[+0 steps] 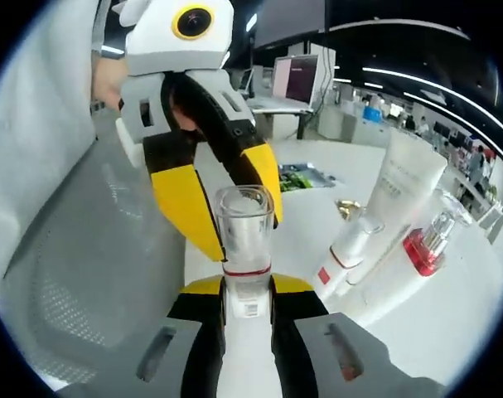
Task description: Arrange the skincare products in the storage area until every visible bottle or jar stands upright without overlapping.
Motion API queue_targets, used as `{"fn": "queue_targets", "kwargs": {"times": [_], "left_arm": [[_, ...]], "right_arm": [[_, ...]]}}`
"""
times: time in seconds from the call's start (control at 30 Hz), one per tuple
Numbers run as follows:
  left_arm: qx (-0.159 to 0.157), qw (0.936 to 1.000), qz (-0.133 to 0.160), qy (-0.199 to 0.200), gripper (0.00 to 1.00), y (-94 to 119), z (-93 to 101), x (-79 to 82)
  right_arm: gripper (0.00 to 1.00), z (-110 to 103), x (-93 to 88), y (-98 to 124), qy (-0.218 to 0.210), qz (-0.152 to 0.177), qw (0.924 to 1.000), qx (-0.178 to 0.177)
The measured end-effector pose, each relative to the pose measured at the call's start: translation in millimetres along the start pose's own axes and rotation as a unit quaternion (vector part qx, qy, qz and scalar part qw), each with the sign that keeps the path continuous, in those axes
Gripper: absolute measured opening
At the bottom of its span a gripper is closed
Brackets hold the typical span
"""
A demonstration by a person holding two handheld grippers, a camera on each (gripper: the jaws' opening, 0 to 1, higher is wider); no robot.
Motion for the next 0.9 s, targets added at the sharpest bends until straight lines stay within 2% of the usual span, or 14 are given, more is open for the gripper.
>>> {"fn": "queue_targets", "kwargs": {"times": [0.47, 0.57, 0.73, 0.9], "left_arm": [[-0.008, 0.9998, -0.020, -0.003, 0.22, -17.9, -0.5, -5.7], [-0.009, 0.9998, -0.017, -0.005, 0.21, -19.1, -0.6, -4.6], [-0.013, 0.9998, -0.013, -0.006, 0.21, -21.5, -2.8, -3.0], [-0.017, 0.9998, -0.012, -0.004, 0.23, -21.9, -4.6, -4.5]], "right_arm": [[0.19, 4.4, -20.0, -8.6, -0.018, 0.001, 0.9998, 0.012], [0.19, 5.2, -20.2, -8.4, -0.023, 0.006, 0.9997, 0.010], [0.20, 6.7, -22.5, -9.5, -0.008, -0.010, 0.9999, 0.009], [0.19, 8.0, -22.2, -9.3, -0.007, -0.011, 0.9999, 0.008]]}}
Point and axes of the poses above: the point that each gripper's makers call its tool centre point, and the gripper's own axes: y roughly backward along the fingers, z roughly to its right, x roughly out of its top, the point moved 9 cm from there along y, roughly backward along the fingers, and after that the axes turned 1 degree about -x, right-handed, at the moved point
